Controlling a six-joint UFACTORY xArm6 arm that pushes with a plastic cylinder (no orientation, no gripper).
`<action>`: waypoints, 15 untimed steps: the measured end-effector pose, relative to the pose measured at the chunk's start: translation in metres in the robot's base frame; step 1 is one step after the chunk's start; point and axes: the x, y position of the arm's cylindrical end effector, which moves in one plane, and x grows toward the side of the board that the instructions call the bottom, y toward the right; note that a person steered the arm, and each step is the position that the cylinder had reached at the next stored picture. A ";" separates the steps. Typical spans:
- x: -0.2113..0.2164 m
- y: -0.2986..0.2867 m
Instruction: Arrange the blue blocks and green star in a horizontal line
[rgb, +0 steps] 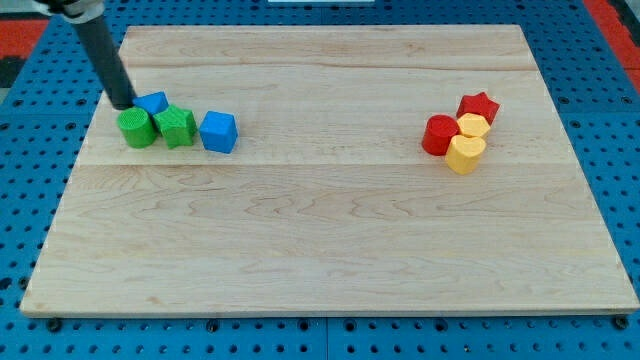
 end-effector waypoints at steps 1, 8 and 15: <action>-0.003 0.049; 0.046 0.205; 0.102 0.050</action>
